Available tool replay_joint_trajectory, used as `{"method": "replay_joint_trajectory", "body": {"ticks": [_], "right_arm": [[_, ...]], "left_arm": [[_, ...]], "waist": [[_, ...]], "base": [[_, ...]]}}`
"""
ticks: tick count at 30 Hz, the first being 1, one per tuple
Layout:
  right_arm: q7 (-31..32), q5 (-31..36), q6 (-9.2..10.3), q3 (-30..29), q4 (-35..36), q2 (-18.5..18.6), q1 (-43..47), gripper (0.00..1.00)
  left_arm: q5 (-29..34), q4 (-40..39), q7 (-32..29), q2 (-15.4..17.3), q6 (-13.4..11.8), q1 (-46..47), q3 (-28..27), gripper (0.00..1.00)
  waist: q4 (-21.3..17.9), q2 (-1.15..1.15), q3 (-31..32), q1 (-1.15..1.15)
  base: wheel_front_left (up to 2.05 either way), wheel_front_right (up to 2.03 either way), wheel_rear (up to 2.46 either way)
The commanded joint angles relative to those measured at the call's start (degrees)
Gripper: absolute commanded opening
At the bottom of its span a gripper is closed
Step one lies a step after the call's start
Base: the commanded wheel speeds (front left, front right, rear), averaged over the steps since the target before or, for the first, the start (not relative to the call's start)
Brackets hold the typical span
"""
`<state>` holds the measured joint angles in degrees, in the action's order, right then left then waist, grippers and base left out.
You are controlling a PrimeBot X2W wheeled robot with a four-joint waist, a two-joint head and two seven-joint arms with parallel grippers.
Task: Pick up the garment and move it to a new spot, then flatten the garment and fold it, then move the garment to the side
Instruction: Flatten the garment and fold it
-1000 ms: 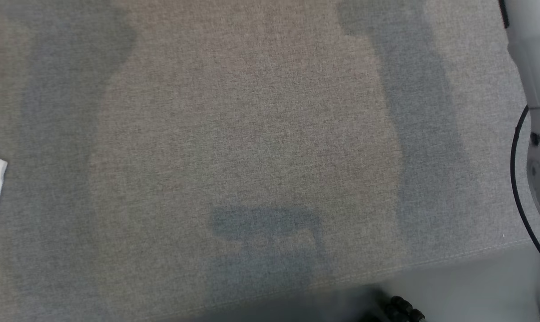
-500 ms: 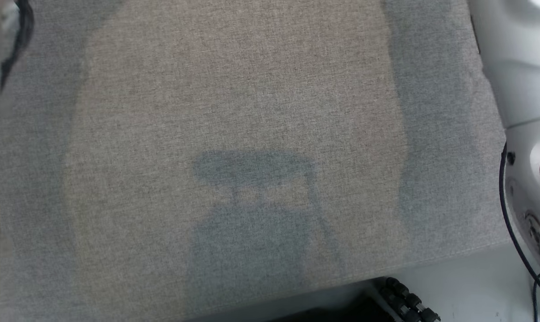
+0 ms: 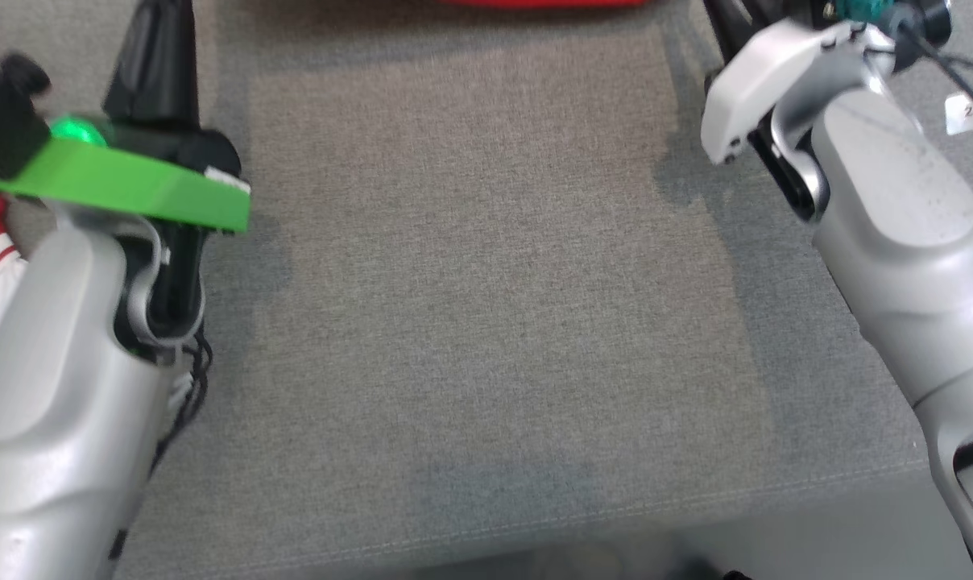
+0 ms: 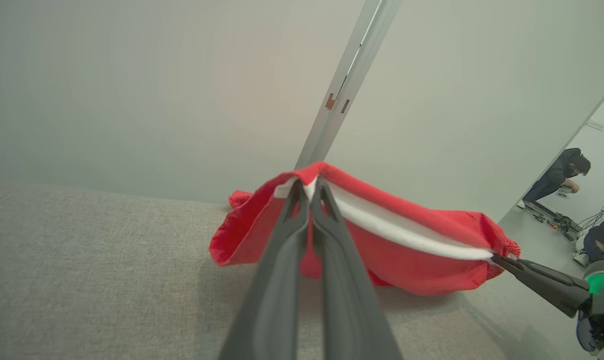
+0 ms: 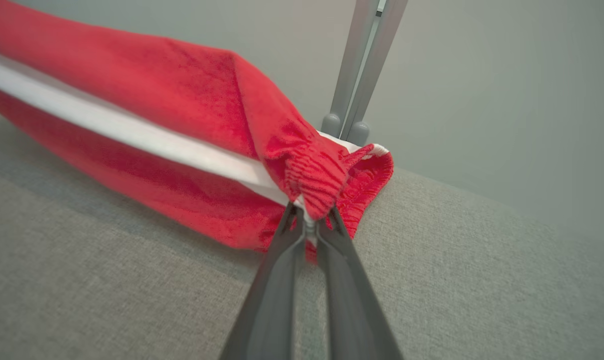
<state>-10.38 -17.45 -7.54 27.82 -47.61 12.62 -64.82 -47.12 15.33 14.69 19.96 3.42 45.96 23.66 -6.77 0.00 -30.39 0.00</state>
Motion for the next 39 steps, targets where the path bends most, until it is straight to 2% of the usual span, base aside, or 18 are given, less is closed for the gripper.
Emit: {"method": "replay_joint_trajectory", "body": {"ticks": [1, 8, 19, 26, 33, 39], "right_arm": [[0.85, -1.60, 0.10, 1.22, 1.37, 1.62, 3.79, 0.00], [3.36, -3.71, 0.12, 2.57, 4.63, 5.26, 14.54, 0.00], [7.46, -4.30, 0.12, 2.34, 7.88, 6.54, 27.28, 0.00], [9.76, -3.63, 0.11, -0.09, 14.62, 7.40, 37.15, 0.00], [13.85, -1.82, 0.11, -4.42, 23.18, 8.13, 46.75, 0.00], [16.87, -0.60, 0.11, -8.04, 30.30, 6.19, 52.61, 0.00]], "left_arm": [[-0.63, -1.53, 0.31, -0.25, -1.12, -4.88, -0.34, 0.00], [-1.44, -6.54, 0.51, -0.71, -3.77, -19.15, 0.25, 0.00], [-1.47, -9.75, 0.17, -0.66, -6.71, -33.70, 3.50, 0.00], [-0.18, -12.13, -0.36, 0.26, -9.04, -41.44, 6.42, 0.00], [-0.82, -14.81, 0.09, -0.14, -11.52, -48.40, 6.36, 0.00], [-0.20, -17.17, 0.24, -0.68, -12.52, -52.39, 6.35, 0.00]], "waist": [[2.87, 0.00, 7.28, 0.00], [4.16, 0.00, 13.80, 0.00], [4.89, 0.00, 21.52, 0.00], [4.42, 0.00, 25.65, 0.00], [3.92, 0.00, 28.17, 0.00], [3.82, 0.00, 28.19, 0.00]], "base": [[0.00, 0.00, 0.00], [0.00, 0.00, 0.00], [0.00, 0.00, 0.00], [0.00, 0.00, 0.00], [0.00, 0.00, 0.00], [0.00, 0.00, 0.00]]}}
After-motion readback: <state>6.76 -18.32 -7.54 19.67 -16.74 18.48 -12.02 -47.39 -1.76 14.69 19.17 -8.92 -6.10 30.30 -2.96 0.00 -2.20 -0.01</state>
